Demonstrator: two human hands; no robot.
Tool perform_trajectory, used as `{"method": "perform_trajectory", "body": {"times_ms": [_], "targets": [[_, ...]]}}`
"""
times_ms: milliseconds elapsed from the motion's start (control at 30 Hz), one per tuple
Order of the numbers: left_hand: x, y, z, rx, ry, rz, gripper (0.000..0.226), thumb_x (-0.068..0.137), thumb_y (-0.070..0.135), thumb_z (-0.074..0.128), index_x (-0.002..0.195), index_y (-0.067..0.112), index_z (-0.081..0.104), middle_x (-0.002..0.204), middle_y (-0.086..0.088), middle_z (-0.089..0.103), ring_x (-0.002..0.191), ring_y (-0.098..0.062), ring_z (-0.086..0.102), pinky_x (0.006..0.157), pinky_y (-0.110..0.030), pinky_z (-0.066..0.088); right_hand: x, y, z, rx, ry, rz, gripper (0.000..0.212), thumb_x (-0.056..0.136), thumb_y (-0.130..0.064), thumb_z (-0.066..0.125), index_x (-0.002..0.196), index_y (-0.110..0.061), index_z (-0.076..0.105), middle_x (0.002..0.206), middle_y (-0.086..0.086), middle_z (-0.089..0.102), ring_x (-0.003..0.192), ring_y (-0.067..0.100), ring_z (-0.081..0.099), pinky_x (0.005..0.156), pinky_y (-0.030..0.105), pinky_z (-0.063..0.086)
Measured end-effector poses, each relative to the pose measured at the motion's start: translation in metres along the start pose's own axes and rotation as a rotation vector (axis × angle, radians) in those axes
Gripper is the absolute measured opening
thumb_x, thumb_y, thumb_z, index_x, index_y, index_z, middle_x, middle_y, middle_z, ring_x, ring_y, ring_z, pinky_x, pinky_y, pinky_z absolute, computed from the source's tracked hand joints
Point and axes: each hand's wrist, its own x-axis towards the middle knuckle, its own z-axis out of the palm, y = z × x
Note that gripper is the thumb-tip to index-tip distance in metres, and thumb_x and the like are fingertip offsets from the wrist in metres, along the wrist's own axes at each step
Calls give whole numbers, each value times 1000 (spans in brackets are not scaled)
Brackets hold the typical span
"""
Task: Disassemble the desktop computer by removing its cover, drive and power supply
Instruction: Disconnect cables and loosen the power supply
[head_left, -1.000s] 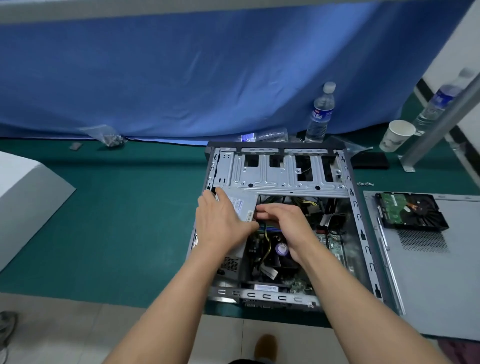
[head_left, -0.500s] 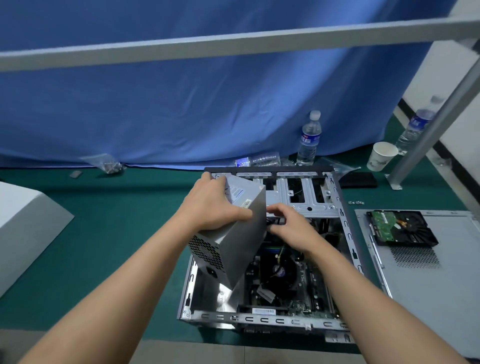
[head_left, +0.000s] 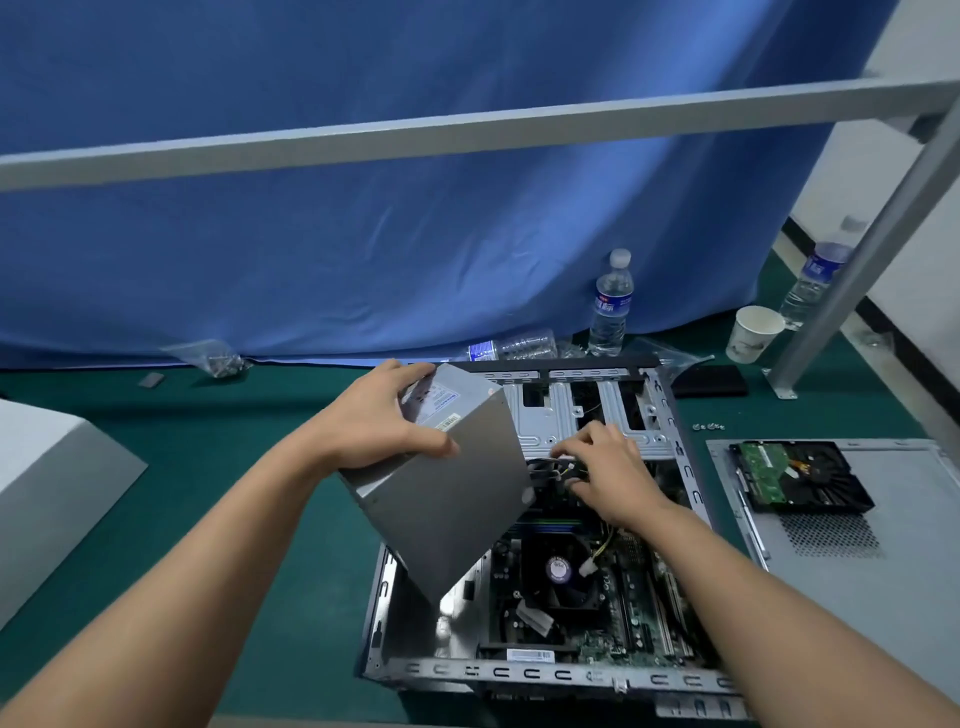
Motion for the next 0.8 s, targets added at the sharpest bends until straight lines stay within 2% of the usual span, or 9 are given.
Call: {"method": "perform_trajectory", "body": {"times_ms": [133, 200, 300, 400, 500, 567, 633, 700, 800], "targets": [[-2, -4, -2, -91, 3, 21, 105, 34, 63, 65, 133, 35, 48, 113, 8, 50, 97, 12, 45, 74, -8, 35, -1, 0, 6, 8, -48, -11, 33, 88, -30, 62, 120, -23, 59, 121, -5, 44, 120, 16, 34, 103, 33, 26], [-2, -5, -1, -111, 15, 34, 104, 34, 63, 65, 133, 36, 48, 116, 8, 51, 97, 12, 45, 76, -7, 34, -2, 0, 1, -18, -36, -3, 30, 89, -33, 60, 116, -20, 61, 117, -4, 49, 116, 17, 39, 101, 34, 29], [-1, -9, -1, -131, 34, 23, 109, 34, 62, 65, 136, 31, 47, 119, 7, 51, 101, 0, 48, 82, -19, 38, -4, -2, -10, -94, -3, 22, 17, 88, -37, 58, 90, -19, 60, 93, 2, 61, 95, 23, 53, 80, 32, 37], [-3, -14, -2, -156, 46, 19, 112, 34, 62, 66, 139, 28, 45, 123, 9, 50, 109, -7, 47, 90, -25, 38, -5, -3, -25, -102, 13, 111, 23, 86, -30, 59, 71, -20, 46, 76, 1, 55, 78, 23, 54, 59, 30, 34], [-6, -18, -4, -196, 62, 30, 110, 35, 60, 68, 138, 29, 45, 123, 14, 50, 106, 1, 48, 83, -16, 37, -6, 0, -43, -138, -26, 180, 27, 87, -28, 59, 66, -21, 44, 75, 0, 54, 77, 24, 55, 57, 28, 35], [-7, -20, -5, -210, 77, 33, 112, 35, 60, 69, 139, 28, 45, 124, 15, 49, 107, 1, 48, 80, -11, 35, -6, 2, -56, -97, -27, 219, 37, 85, -33, 63, 59, -21, 40, 64, -2, 49, 68, 22, 52, 52, 29, 32], [-7, -20, -6, -216, 92, 33, 114, 34, 60, 69, 141, 28, 44, 123, 14, 48, 110, -3, 47, 81, -12, 35, -3, -1, -68, 84, -15, 239, 45, 82, -33, 69, 51, -19, 39, 51, -3, 44, 55, 17, 48, 48, 28, 32], [-6, -16, -7, -220, 99, 39, 115, 34, 59, 69, 141, 27, 43, 120, 14, 48, 108, -2, 48, 82, -17, 36, 0, -8, -83, 387, -55, 271, 42, 80, -22, 72, 51, -16, 44, 47, -2, 50, 52, 16, 57, 57, 30, 46], [-3, -8, -6, -222, 105, 64, 113, 35, 60, 70, 140, 27, 44, 112, 9, 52, 102, 1, 52, 81, -20, 42, -3, -8, -108, 828, -266, 305, 25, 84, -6, 67, 64, -9, 52, 53, 6, 60, 46, 16, 60, 64, 31, 56]]}}
